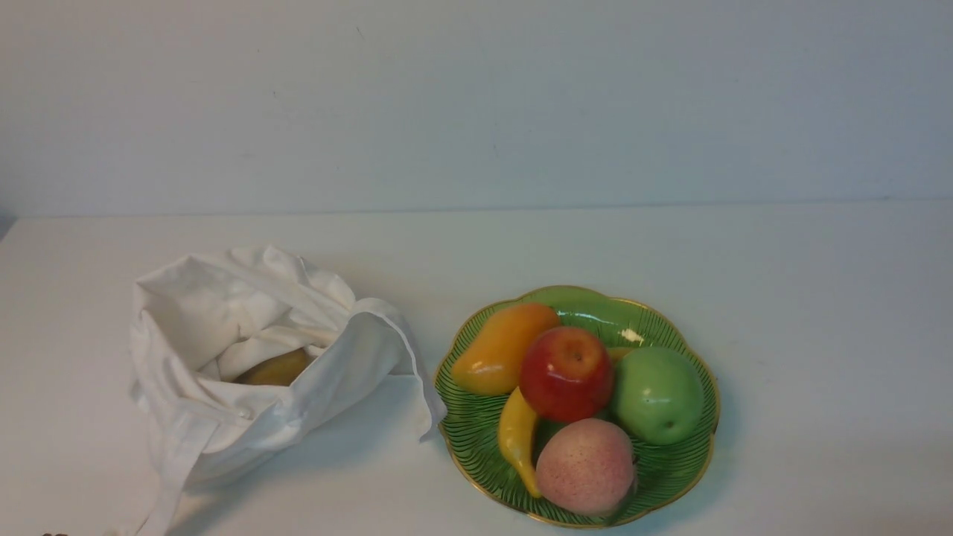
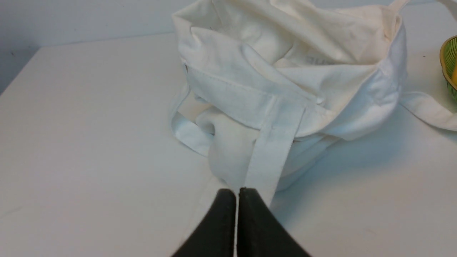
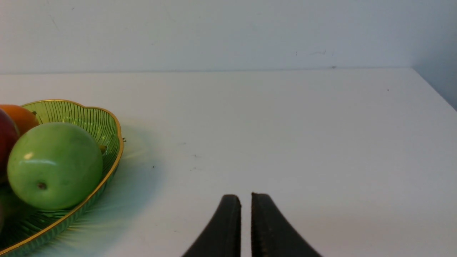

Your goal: Take the fruit out of the cloth bag on the white table and place them on a plate.

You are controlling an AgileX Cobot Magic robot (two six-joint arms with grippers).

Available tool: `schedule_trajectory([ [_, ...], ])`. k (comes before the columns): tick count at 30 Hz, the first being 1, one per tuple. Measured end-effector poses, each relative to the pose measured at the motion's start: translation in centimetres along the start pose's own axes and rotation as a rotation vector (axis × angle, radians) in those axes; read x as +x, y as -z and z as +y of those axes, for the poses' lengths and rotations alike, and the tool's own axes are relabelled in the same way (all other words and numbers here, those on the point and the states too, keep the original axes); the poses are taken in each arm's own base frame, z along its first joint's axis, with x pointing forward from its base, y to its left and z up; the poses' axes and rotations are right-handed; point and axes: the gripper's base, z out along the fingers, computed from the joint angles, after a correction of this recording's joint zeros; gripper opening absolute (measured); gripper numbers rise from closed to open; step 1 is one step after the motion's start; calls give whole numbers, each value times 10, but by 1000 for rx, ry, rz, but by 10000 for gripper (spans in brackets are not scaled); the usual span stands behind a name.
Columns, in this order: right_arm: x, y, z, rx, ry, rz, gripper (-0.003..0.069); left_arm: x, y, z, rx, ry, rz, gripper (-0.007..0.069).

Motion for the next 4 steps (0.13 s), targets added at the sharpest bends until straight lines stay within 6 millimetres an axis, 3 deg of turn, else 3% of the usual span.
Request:
schedule_trajectory([
  [4, 0, 0, 0, -2, -5, 0, 36, 0, 0, 0, 0, 0, 0, -8],
])
